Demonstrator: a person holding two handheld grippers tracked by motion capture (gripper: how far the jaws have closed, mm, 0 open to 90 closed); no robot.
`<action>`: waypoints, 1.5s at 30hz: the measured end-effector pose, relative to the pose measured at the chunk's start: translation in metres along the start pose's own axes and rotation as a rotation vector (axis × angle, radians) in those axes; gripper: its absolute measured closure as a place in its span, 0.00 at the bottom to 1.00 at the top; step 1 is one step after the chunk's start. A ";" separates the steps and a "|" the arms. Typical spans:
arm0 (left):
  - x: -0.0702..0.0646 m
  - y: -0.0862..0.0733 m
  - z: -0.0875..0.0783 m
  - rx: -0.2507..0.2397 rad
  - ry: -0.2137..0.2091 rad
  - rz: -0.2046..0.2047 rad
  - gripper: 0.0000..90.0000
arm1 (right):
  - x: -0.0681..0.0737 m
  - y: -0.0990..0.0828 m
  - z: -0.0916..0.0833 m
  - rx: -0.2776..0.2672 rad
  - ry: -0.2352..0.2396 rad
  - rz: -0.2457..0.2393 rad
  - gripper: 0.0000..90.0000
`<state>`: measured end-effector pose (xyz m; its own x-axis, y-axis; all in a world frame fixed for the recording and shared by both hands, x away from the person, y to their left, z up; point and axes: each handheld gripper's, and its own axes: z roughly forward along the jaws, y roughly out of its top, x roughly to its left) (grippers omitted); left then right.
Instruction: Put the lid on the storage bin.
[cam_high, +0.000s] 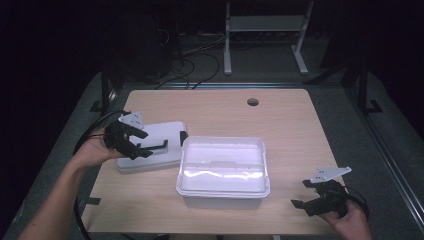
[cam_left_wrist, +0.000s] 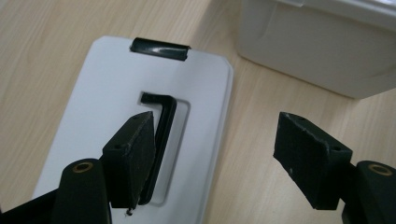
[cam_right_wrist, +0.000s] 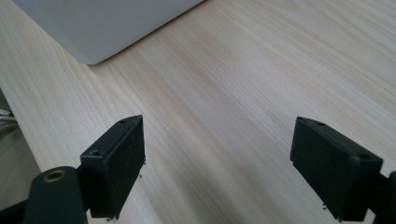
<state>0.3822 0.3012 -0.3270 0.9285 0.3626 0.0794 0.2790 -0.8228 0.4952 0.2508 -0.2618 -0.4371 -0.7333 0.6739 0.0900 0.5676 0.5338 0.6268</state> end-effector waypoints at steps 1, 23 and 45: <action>0.001 -0.002 0.002 0.003 0.000 -0.003 0.31 | 0.000 0.000 0.000 0.002 0.002 0.003 0.19; 0.024 -0.022 0.038 0.035 0.003 -0.049 0.37 | 0.002 0.002 0.001 0.006 -0.007 -0.007 0.19; 0.041 -0.033 0.071 0.103 0.006 -0.071 0.51 | 0.003 0.004 0.006 0.023 0.005 -0.011 0.19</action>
<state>0.4287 0.3121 -0.4018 0.9041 0.4241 0.0523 0.3681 -0.8351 0.4088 0.2531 -0.2550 -0.4387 -0.7412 0.6656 0.0869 0.5678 0.5526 0.6102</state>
